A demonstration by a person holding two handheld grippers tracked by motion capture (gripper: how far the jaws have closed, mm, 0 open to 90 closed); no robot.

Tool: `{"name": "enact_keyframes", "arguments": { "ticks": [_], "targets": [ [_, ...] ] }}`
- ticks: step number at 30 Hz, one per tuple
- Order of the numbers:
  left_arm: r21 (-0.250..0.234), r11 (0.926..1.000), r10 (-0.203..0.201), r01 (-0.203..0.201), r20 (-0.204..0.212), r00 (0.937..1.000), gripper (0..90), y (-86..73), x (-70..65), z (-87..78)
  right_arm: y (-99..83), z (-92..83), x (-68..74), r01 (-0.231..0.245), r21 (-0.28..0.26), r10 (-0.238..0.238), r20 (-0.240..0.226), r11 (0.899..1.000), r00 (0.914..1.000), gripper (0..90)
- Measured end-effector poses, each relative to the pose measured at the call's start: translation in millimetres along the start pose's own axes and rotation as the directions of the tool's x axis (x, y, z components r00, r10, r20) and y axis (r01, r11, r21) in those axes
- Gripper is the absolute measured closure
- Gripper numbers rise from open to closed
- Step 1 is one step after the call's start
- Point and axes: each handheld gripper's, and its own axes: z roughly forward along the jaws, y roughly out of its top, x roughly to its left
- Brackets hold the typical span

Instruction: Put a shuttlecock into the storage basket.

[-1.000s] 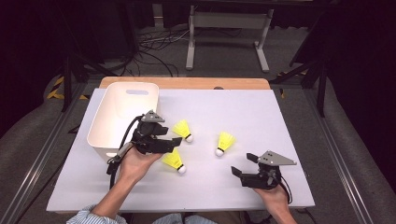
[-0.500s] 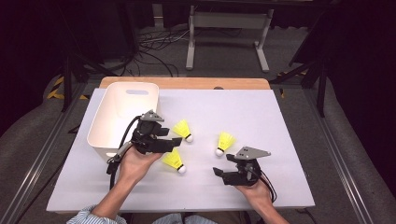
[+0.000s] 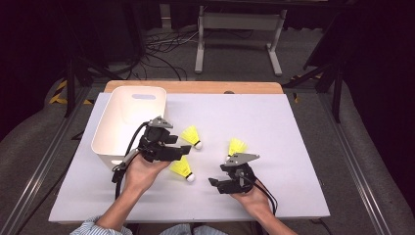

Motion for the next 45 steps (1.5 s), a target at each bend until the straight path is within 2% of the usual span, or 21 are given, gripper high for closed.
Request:
{"name": "enact_keyframes", "arguments": {
  "ticks": [15, 29, 39, 45],
  "targets": [
    [0.014, 0.9999, 0.008, -0.008, -0.003, 1.0, 37.7, -0.3, -0.7, 1.1, 16.3, 23.9, 17.0, 0.037, 0.073, -0.034, -0.048, 0.997, 0.9983, 41.5],
    [0.016, 0.9998, 0.012, -0.012, -0.007, 0.9999, 36.3, -0.5, -1.5, 1.7, 29.3, 42.0, 28.0, 0.056, 0.112, -0.047, -0.081, 0.992, 0.9956, 47.9],
    [0.017, 0.9998, 0.009, -0.009, -0.003, 1.0, 35.8, -0.5, -1.3, 1.4, 37.6, 53.0, 36.4, 0.066, 0.127, -0.056, -0.083, 0.99, 0.995, 52.3],
    [0.014, 0.9999, 0.004, -0.004, -0.003, 1.0, 35.6, -0.7, -1.4, 1.6, 38.9, 59.0, 38.7, 0.061, 0.145, -0.053, -0.063, 0.988, 0.9966, 54.6]
  ]
}}
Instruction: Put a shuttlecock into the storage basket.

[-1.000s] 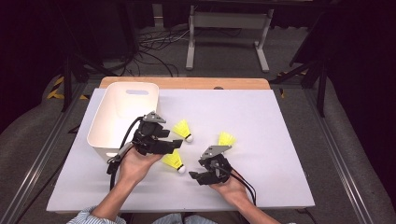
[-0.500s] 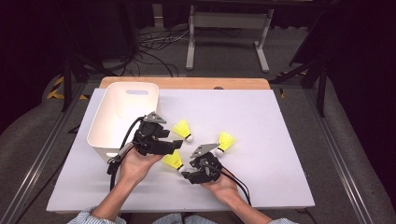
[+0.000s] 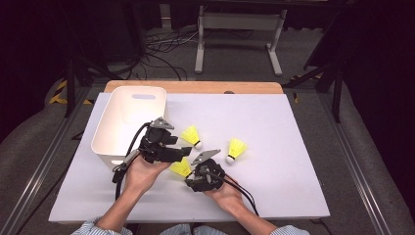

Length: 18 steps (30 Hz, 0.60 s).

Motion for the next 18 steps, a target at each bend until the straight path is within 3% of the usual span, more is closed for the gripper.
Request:
{"name": "enact_keyframes", "arguments": {
  "ticks": [7, 18],
  "targets": [
    [-0.004, 1.0, 0.001, -0.001, -0.001, 1.0, 35.7, -0.6, -0.4, -0.3, 0.1, 2.2, 0.9, 0.0, 0.003, -0.001, 0.019, 1.0, 0.9998, 62.3],
    [-0.004, 1.0, 0.002, -0.002, -0.003, 1.0, 35.8, -0.3, -0.1, -0.3, -1.4, -0.1, 3.3, 0.011, 0.002, -0.011, 0.029, 1.0, 0.9995, 64.5]
  ]
}}
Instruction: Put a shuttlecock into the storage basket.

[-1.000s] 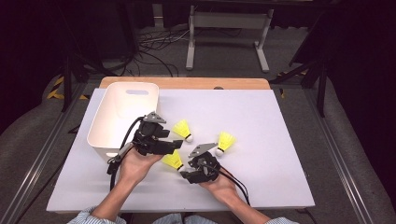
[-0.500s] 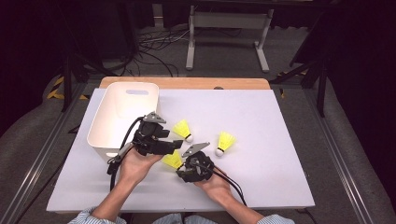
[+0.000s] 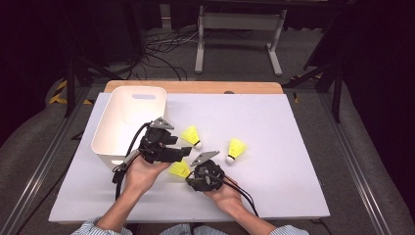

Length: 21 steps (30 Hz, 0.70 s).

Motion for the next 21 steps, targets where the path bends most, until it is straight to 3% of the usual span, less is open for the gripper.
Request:
{"name": "enact_keyframes", "arguments": {
  "ticks": [13, 21],
  "targets": [
    [0.004, 1.0, 0.007, -0.007, 0.0, 1.0, 35.9, 0.4, -4.4, 0.9, -11.1, -20.7, -5.4, 0.028, 0.016, -0.028, 0.026, 0.999, 0.9993, 64.7],
    [0.011, 0.9995, 0.028, -0.028, 0.001, 0.9996, 36.8, 0.6, -10.3, 3.3, -21.5, -34.7, -12.9, 0.016, 0.022, -0.016, 0.031, 1.0, 0.9994, 64.8]
  ]
}}
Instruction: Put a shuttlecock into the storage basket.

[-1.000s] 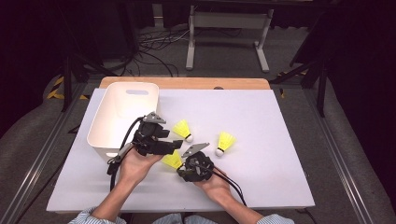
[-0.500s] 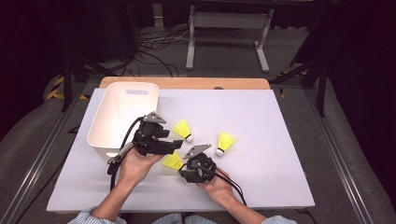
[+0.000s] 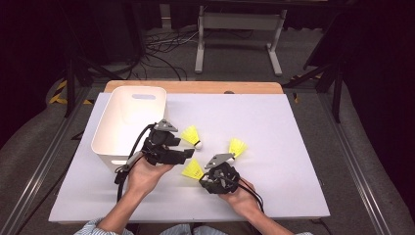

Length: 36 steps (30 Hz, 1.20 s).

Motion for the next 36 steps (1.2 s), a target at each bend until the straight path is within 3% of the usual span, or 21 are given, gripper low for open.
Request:
{"name": "enact_keyframes", "arguments": {
  "ticks": [11, 36],
  "targets": [
    [0.019, 0.9998, 0.008, -0.008, 0.003, 1.0, 37.7, -1.6, -4.8, 4.4, -6.0, -12.0, -9.1, -0.021, -0.008, 0.021, 0.003, 1.0, 0.9998, 64.8],
    [0.049, 0.9987, 0.015, -0.016, 0.017, 0.9997, 40.6, -13.3, -12.3, 17.9, -12.3, -27.6, -17.9, -0.018, -0.012, 0.018, 0.005, 1.0, 0.9998, 64.9]
  ]
}}
